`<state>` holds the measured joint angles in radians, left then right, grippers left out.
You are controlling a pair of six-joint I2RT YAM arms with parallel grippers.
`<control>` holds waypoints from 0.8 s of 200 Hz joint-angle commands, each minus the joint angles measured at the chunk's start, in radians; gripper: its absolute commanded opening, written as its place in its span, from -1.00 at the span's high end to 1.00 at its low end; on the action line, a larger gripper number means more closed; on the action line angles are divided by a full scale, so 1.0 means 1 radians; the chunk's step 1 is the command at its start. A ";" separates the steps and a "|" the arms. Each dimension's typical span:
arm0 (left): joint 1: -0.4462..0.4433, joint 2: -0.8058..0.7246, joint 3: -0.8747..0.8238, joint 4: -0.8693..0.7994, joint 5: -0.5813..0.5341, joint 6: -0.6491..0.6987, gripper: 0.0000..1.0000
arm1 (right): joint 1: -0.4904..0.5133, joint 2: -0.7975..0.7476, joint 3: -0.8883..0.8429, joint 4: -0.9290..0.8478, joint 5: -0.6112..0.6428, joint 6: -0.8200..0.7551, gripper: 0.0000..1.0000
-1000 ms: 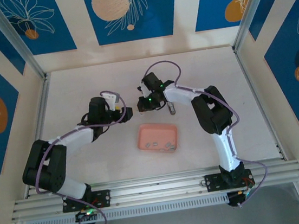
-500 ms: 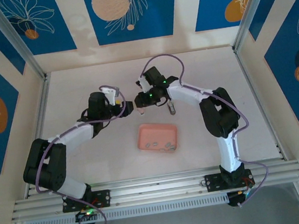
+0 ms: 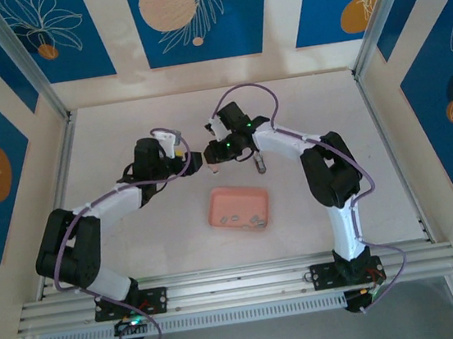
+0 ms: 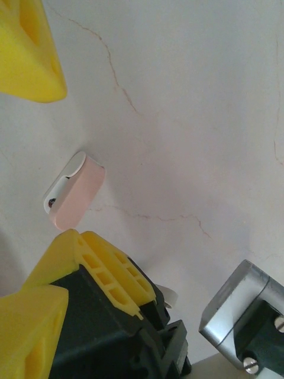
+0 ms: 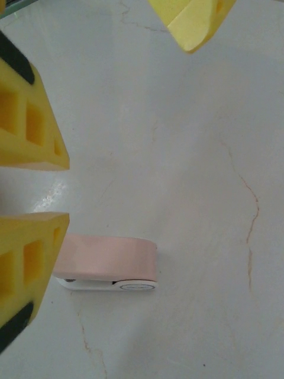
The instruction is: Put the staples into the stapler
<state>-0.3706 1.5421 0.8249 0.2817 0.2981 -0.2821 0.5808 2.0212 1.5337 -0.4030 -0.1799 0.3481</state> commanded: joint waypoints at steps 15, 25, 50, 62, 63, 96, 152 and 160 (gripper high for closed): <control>-0.007 0.095 0.134 0.008 0.089 0.000 -0.59 | -0.045 -0.129 -0.131 0.050 -0.011 0.032 0.30; -0.025 0.125 0.175 0.003 0.097 0.017 -0.59 | -0.067 -0.182 -0.184 0.064 -0.007 0.041 0.29; -0.074 0.235 0.309 -0.040 0.140 0.038 -0.59 | -0.136 -0.336 -0.333 0.085 0.012 0.065 0.24; -0.102 0.303 0.384 -0.054 0.171 0.032 -0.59 | -0.181 -0.405 -0.395 0.078 0.007 0.076 0.21; -0.105 0.308 0.390 -0.054 0.173 0.031 -0.59 | -0.185 -0.413 -0.400 0.078 0.006 0.076 0.21; -0.193 0.504 0.604 -0.114 0.220 0.031 -0.58 | -0.323 -0.596 -0.558 0.047 -0.016 0.094 0.18; -0.277 0.749 0.870 -0.153 0.265 -0.006 -0.58 | -0.539 -0.785 -0.683 -0.057 -0.108 0.091 0.15; -0.283 0.770 0.889 -0.152 0.266 -0.017 -0.58 | -0.558 -0.804 -0.689 -0.067 -0.118 0.088 0.15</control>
<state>-0.6418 2.2509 1.6367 0.1596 0.5282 -0.2691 0.0689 1.2846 0.8726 -0.4030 -0.2230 0.4370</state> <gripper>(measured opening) 0.789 0.424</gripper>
